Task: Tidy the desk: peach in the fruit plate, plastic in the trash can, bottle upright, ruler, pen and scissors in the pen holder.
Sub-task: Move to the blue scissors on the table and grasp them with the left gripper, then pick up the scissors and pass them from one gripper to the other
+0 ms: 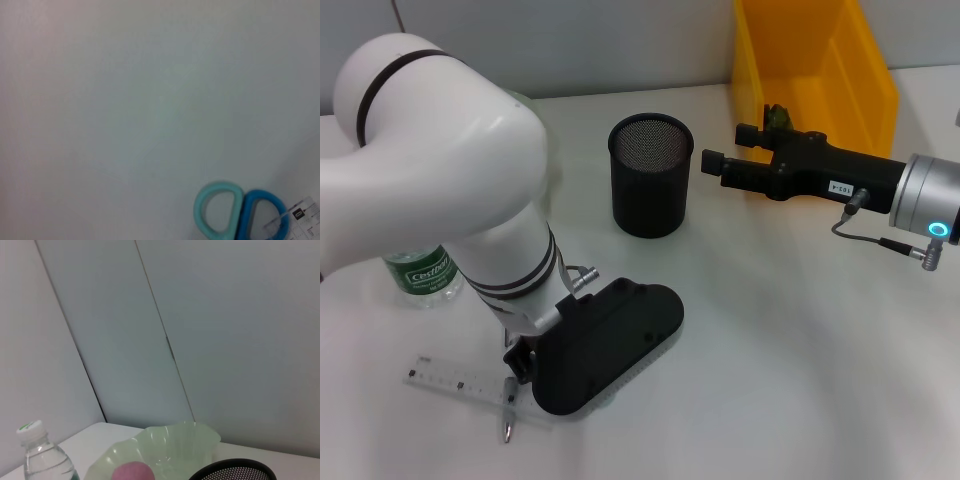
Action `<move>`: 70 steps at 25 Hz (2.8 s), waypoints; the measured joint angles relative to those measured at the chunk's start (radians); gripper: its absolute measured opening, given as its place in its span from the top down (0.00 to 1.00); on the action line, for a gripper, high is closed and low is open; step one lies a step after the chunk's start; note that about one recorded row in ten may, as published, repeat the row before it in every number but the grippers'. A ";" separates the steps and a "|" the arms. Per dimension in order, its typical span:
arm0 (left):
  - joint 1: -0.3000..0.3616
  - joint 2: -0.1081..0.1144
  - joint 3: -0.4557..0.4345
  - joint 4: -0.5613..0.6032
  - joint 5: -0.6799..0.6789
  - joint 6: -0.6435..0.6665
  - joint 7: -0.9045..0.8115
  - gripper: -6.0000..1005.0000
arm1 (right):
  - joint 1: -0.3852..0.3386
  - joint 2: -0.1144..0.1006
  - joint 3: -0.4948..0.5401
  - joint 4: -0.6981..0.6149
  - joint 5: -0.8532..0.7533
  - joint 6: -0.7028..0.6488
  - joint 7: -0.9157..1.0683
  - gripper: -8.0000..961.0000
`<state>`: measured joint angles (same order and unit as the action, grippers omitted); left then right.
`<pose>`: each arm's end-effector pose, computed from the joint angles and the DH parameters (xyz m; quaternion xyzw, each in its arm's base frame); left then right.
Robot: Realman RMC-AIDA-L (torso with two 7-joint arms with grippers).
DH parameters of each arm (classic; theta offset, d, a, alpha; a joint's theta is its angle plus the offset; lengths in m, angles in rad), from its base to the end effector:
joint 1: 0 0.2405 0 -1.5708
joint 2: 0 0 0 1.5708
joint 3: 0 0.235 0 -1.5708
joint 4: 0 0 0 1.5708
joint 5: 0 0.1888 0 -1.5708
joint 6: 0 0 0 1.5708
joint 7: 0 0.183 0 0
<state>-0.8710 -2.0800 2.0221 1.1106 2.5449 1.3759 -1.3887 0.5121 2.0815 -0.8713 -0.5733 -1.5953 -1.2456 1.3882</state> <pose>-0.1568 0.3064 -0.1181 0.8059 -0.4793 -0.3273 0.1169 0.2141 0.3630 -0.0194 -0.8723 0.2841 0.3142 0.2441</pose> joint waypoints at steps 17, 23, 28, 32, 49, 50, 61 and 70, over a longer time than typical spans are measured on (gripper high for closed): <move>0.003 0.000 -0.002 -0.001 0.000 -0.008 -0.009 0.74 | 0.000 0.000 0.000 0.003 0.000 0.004 0.000 0.15; 0.003 0.000 -0.048 0.007 -0.008 -0.008 -0.010 0.74 | -0.001 0.000 0.000 0.003 -0.002 0.005 -0.004 0.15; -0.004 0.000 -0.135 0.009 -0.027 -0.005 -0.010 0.74 | -0.002 0.000 0.000 0.003 -0.002 0.005 -0.012 0.15; -0.017 0.000 -0.232 0.010 -0.094 0.038 -0.010 0.74 | -0.005 0.000 0.000 0.004 -0.002 0.006 -0.015 0.15; 0.045 0.005 -0.555 0.133 -0.296 0.083 -0.214 0.74 | -0.036 -0.008 0.044 -0.006 0.005 -0.012 -0.040 0.15; 0.058 0.006 -0.586 0.152 -0.323 0.084 -0.243 0.74 | -0.039 -0.009 0.048 -0.008 0.006 -0.017 -0.040 0.15; 0.147 0.009 -0.691 0.227 -0.486 0.073 -0.326 0.74 | -0.069 -0.025 0.091 -0.023 0.006 -0.057 -0.042 0.15; 0.231 0.008 -0.735 0.221 -0.724 -0.084 -0.375 0.73 | -0.067 -0.029 0.090 -0.023 0.006 -0.058 -0.049 0.15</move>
<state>-0.6401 -2.0716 1.2868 1.3318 1.8208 1.2917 -1.7633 0.4448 2.0529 -0.7808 -0.5967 -1.5890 -1.3040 1.3390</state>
